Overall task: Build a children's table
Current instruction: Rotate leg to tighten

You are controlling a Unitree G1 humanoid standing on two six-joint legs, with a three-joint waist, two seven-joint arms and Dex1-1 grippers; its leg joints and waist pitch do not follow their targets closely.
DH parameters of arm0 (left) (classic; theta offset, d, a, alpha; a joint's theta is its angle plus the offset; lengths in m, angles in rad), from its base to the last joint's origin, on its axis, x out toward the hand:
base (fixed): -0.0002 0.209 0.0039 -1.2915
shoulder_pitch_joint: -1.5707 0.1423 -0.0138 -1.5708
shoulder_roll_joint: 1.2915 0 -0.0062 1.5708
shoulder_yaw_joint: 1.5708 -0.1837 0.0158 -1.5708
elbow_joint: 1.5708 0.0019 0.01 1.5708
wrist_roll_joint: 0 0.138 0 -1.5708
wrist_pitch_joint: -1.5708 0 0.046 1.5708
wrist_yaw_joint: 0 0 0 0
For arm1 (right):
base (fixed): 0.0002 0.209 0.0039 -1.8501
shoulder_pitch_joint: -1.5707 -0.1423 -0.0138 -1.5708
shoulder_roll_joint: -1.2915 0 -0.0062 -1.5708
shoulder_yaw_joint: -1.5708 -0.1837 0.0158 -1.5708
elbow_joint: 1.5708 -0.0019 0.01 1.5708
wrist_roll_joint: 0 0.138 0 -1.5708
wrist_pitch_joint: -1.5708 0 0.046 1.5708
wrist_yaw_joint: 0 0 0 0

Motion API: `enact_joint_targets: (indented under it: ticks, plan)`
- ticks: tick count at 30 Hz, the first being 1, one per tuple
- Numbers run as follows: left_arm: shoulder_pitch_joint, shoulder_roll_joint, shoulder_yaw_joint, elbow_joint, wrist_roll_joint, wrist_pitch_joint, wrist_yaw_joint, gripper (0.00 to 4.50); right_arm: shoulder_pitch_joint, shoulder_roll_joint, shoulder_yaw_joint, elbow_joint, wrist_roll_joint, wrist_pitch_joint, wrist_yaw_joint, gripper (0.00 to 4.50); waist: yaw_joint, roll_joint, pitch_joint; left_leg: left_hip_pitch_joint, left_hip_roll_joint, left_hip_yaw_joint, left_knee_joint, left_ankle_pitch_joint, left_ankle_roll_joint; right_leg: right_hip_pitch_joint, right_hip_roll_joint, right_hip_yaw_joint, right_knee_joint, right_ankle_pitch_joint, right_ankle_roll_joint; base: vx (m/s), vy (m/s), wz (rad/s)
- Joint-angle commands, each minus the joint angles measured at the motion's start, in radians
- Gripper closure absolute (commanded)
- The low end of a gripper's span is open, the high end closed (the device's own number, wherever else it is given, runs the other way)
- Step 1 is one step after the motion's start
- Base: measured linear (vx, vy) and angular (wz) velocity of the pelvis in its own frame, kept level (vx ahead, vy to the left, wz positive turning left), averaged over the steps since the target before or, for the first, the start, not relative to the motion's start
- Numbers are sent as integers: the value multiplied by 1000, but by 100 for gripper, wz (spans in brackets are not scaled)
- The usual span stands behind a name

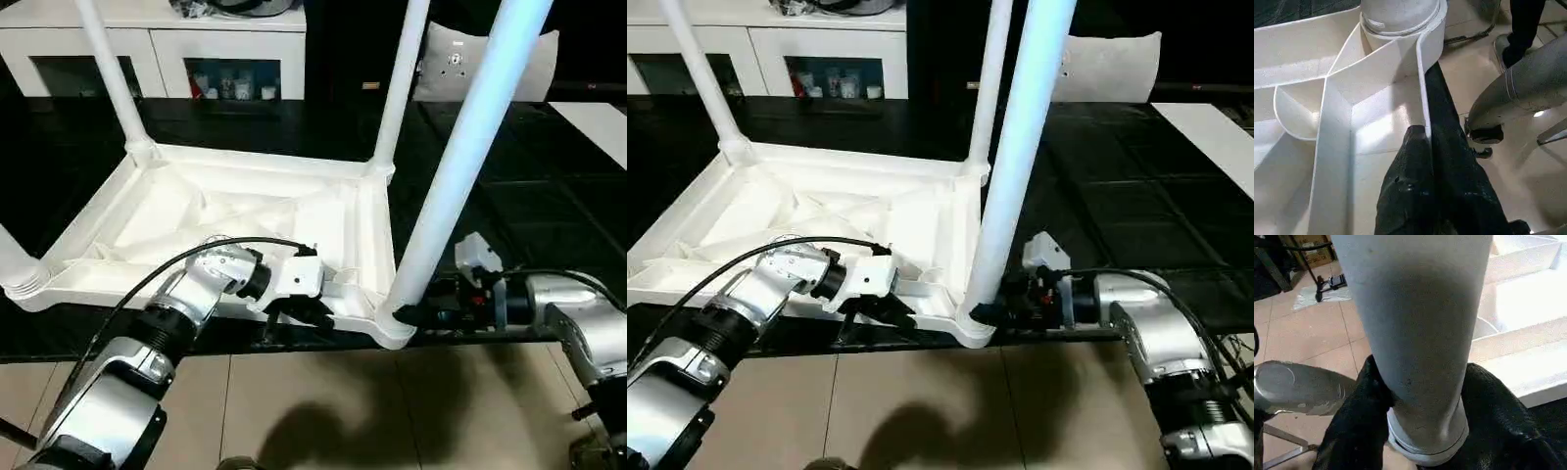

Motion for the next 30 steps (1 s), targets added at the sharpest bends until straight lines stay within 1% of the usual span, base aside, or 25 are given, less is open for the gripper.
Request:
enact_joint_targets:
  ticks: [1,3,5,6,8,10,11,12,13,14,15,16,17,18,19,20,21,22,24,25,26,27,28,29,30]
  plan:
    - [-13,-12,-50,5,31,-21,-36,450,-12,1,8,3,18,11,33,262,-4,-19,-68,1,19,8,-64,-176,67,56,-47,34,-66,-265,-200,0,0,0]
    - [-12,-14,-47,7,28,-14,-35,450,-8,0,6,-1,23,14,35,262,-5,-20,-68,1,20,8,-64,-178,66,56,-46,34,-66,-267,-201,0,0,0]
    - [-8,-23,-31,8,9,26,-34,450,21,6,-6,-38,53,42,31,263,-4,-20,-68,2,19,9,-64,-177,66,57,-46,35,-66,-268,-199,0,0,0]
    - [-8,-23,-31,8,9,26,-34,450,21,6,-6,-38,53,42,31,263,-1,-20,-68,2,19,8,-63,-175,68,56,-46,35,-65,-268,-201,0,0,0]
    - [-12,-37,-21,5,9,91,-2,450,51,29,-26,-84,89,73,-4,263,1,-15,-70,2,21,7,-63,-169,69,57,-47,35,-64,-254,-205,0,0,0]
    - [-14,-43,-17,5,9,104,10,450,57,38,-31,-93,84,73,-29,263,2,-18,-68,2,19,7,-65,-179,66,56,-46,34,-67,-272,-199,0,0,0]
    - [-15,-47,-13,7,8,112,19,450,60,45,-33,-98,76,73,-51,263,1,-18,-65,2,18,7,-67,-190,59,56,-47,34,-72,-304,-188,0,0,0]
    - [-19,-72,6,5,-5,160,57,450,65,76,-38,-105,57,101,-132,263,-2,-14,-62,3,17,5,-70,-216,49,54,-48,32,-78,-362,-171,0,0,0]
    - [-20,-87,17,3,-14,188,76,450,66,94,-41,-107,50,123,-175,263,-6,-15,-59,3,16,6,-73,-227,42,53,-45,33,-81,-385,-165,0,0,0]
    - [-23,-115,33,1,-24,237,120,450,60,136,-44,-99,31,160,-264,263,-10,-14,-56,9,14,4,-74,-262,28,49,-48,31,-90,-453,-149,0,0,0]
    - [-24,-119,35,2,-24,243,127,450,57,145,-46,-95,28,168,-280,263,-15,-16,-53,9,12,3,-75,-277,21,49,-47,30,-94,-490,-137,0,0,0]
    - [-26,-126,37,3,-24,254,139,450,51,159,-48,-90,22,181,-307,263,-21,-17,-53,12,8,-1,-76,-300,11,48,-49,25,-102,-564,-105,0,0,0]
    - [-36,-155,50,14,-21,293,193,450,19,218,-67,-51,3,205,-414,263,-25,-17,-55,11,7,-5,-77,-302,7,49,-52,24,-108,-596,-82,0,0,0]
    - [-36,-155,50,14,-21,293,193,450,19,218,-67,-51,3,205,-414,263,-31,-7,-54,10,8,-7,-80,-304,2,48,-50,24,-106,-590,-83,0,0,0]
    - [-44,-172,58,26,-18,310,225,450,-3,252,-80,-34,-2,234,-475,263,-45,-12,-54,3,4,-9,-81,-308,-3,53,-47,17,-110,-592,-74,0,0,0]
    - [-53,-190,69,37,-16,328,259,450,-22,284,-91,-23,-6,264,-534,263,-54,-13,-56,2,2,-11,-81,-309,-5,54,-46,15,-113,-594,-65,0,0,0]
    - [-58,-203,77,44,-16,339,284,450,-31,301,-93,-20,-10,275,-562,263,-58,-12,-57,4,3,-12,-82,-313,-4,53,-47,15,-113,-590,-67,0,0,0]
    - [-64,-215,85,51,-15,348,309,450,-41,317,-94,-13,-18,282,-593,263,-68,-12,-56,2,1,-11,-81,-316,1,53,-45,13,-115,-583,-72,0,0,0]
    - [-81,-242,101,69,-8,365,376,450,-71,363,-102,11,-45,300,-688,263,-77,-12,-59,2,2,-11,-82,-307,3,53,-45,14,-113,-554,-83,0,0,0]
    - [-92,-256,107,84,-1,368,416,450,-97,401,-126,44,-52,313,-766,263,-82,-14,-59,2,0,-9,-81,-303,8,51,-43,15,-115,-538,-88,0,0,0]
    - [-113,-276,113,114,15,366,491,450,-145,470,-172,112,-57,290,-903,263,-92,-12,-61,2,1,-10,-81,-300,1,48,-44,17,-110,-519,-100,0,0,0]
    - [-118,-282,115,122,19,364,511,450,-157,489,-184,132,-57,273,-937,263,-94,-11,-63,1,1,-12,-82,-294,-2,52,-45,16,-108,-508,-104,0,0,0]
    - [-123,-288,119,130,22,361,528,450,-167,507,-194,148,-59,242,-957,263,-97,-14,-62,1,2,-10,-83,-291,2,52,-45,16,-110,-494,-106,0,0,0]
    - [-128,-294,122,137,28,355,543,450,-177,531,-208,161,-64,214,-989,228,-95,-14,-65,4,3,-7,-80,-277,12,51,-46,21,-108,-449,-121,0,0,0]
    - [-128,-294,122,137,28,355,543,450,-177,531,-208,161,-64,214,-989,207,-95,-13,-65,3,5,-5,-80,-265,15,52,-46,24,-103,-415,-133,0,0,0]
